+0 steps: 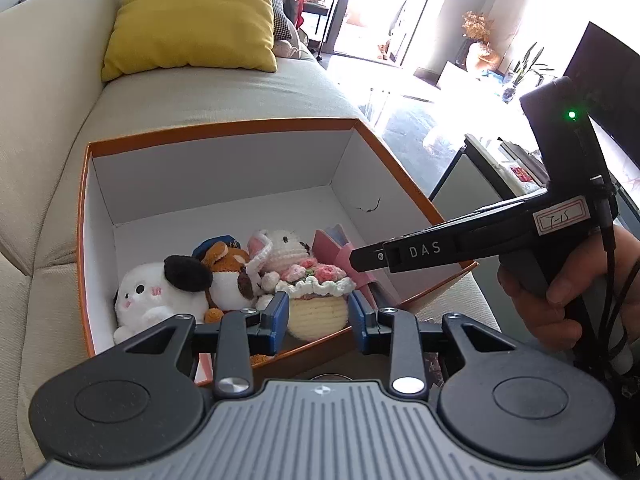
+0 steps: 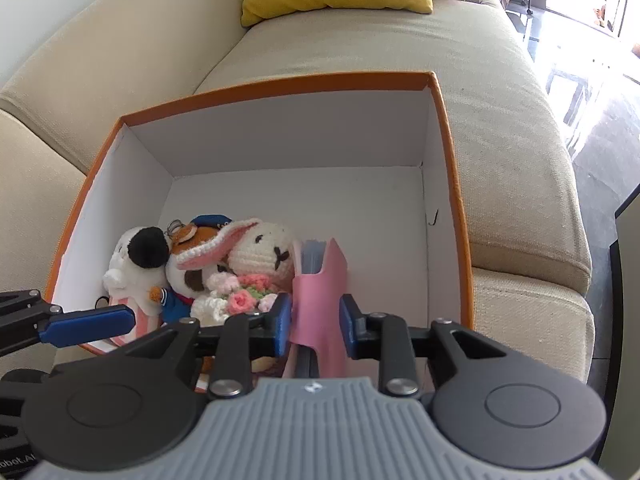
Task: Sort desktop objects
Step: 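Open both grippers to release the bunny and wallet in the box, then move both grippers back to the items in front of the box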
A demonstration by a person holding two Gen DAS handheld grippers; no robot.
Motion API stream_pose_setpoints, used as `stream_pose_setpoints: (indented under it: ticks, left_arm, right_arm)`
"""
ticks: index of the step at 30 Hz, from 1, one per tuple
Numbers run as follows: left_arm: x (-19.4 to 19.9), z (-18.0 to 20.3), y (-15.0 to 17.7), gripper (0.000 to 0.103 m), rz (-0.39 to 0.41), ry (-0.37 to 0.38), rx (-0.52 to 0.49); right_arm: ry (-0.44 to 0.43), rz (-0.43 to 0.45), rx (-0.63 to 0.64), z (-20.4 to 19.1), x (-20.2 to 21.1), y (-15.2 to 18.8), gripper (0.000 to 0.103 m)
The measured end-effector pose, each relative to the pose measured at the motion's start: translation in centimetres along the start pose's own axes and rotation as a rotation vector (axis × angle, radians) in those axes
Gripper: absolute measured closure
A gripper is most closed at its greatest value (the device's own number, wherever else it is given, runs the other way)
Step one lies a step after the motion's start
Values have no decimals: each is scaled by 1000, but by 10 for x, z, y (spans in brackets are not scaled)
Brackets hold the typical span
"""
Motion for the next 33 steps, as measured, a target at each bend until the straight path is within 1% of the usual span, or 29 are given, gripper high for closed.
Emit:
stream_pose_setpoints:
  ticks: [4, 5, 8, 11, 13, 14, 15, 20, 22, 24, 26, 33]
  left_arm:
    - [13, 2, 3, 66, 8, 0, 1]
    - [17, 2, 5, 66, 7, -2, 2]
    - [29, 3, 15, 66, -2, -14, -3]
    - [37, 3, 27, 65, -12, -30, -2]
    - [40, 4, 36, 64, -20, -34, 5]
    - [40, 5, 41, 59, -25, -33, 10]
    - [40, 6, 47, 53, -30, -34, 18]
    - [31, 10, 74, 53, -61, -33, 61]
    - [24, 10, 83, 51, -64, -37, 83]
    - [15, 10, 91, 51, -83, -44, 109]
    - [8, 13, 98, 51, -107, -43, 122]
    - [-6, 53, 112, 51, -160, 52, 58]
  right_arm:
    - [-6, 85, 30, -4, 26, 0, 71]
    - [-15, 110, 34, -6, 35, 1, 69]
    - [-46, 172, 28, -9, 61, 11, 68]
    - [-80, 209, -11, -7, 83, 27, 68]
    - [-82, 219, -26, -4, 92, 39, 68]
    - [-77, 217, -32, -2, 95, 46, 68]
    - [-68, 211, -38, 0, 96, 53, 68]
    - [-4, 131, -98, 28, 82, 96, 67]
    - [41, 98, -107, 39, 73, 114, 61]
    - [77, 65, -110, 49, 64, 128, 61]
    - [95, 28, -138, 58, 56, 140, 61]
    - [113, -87, -254, 77, 47, 185, 61]
Point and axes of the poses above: each gripper's, at about its wrist camera, not at the fingertips, and x roughly against the way its jaws point, z to its right, y to its underside, the point moved 7 cm from there along -x, roughly the way its jaws point, and after that the axes turned 5 degrees about z, right-handed, at the moved point
